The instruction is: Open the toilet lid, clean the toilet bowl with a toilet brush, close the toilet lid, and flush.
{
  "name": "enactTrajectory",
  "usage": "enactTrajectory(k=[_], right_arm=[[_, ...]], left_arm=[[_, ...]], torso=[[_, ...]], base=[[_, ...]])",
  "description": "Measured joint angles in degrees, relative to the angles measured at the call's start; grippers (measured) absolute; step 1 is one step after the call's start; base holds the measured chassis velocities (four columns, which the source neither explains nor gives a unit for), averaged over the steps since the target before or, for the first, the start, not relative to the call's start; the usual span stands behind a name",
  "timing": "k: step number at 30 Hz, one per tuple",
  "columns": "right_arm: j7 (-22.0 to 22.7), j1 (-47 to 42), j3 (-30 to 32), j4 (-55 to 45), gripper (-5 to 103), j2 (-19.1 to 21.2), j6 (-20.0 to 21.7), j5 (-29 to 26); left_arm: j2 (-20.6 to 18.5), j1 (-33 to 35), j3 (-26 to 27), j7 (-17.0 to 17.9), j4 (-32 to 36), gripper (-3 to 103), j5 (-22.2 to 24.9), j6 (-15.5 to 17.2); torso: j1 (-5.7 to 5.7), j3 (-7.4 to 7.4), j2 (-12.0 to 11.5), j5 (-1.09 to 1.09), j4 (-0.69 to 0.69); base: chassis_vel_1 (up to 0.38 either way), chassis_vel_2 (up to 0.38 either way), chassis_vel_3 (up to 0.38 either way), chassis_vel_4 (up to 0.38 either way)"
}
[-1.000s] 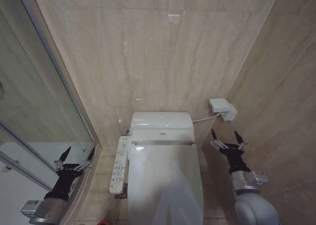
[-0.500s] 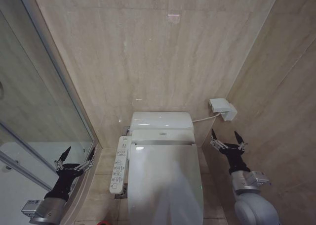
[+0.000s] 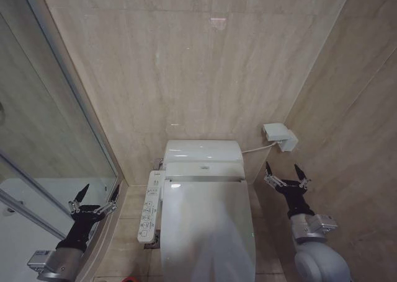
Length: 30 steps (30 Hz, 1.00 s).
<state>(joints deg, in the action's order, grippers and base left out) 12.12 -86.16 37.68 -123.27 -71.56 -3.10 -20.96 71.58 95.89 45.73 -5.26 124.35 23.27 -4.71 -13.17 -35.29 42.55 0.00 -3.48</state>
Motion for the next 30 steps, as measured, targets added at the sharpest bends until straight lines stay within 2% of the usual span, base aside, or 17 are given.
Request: enactTrajectory(k=[22, 30], right_arm=[[0.0, 0.0, 0.0, 0.0, 100, 0.0, 0.0, 0.0], [0.0, 0.0, 0.0, 0.0, 100, 0.0, 0.0, 0.0]], left_arm=[[0.0, 0.0, 0.0, 0.0, -0.1, 100, 0.0, 0.1], [0.0, 0.0, 0.0, 0.0, -0.1, 100, 0.0, 0.1]], torso=[[-0.01, 0.0, 0.0, 0.0, 0.0], [0.03, 0.01, 0.0, 0.0, 0.0]], base=[[0.0, 0.0, 0.0, 0.0], [0.098, -0.081, -0.101, 0.111]])
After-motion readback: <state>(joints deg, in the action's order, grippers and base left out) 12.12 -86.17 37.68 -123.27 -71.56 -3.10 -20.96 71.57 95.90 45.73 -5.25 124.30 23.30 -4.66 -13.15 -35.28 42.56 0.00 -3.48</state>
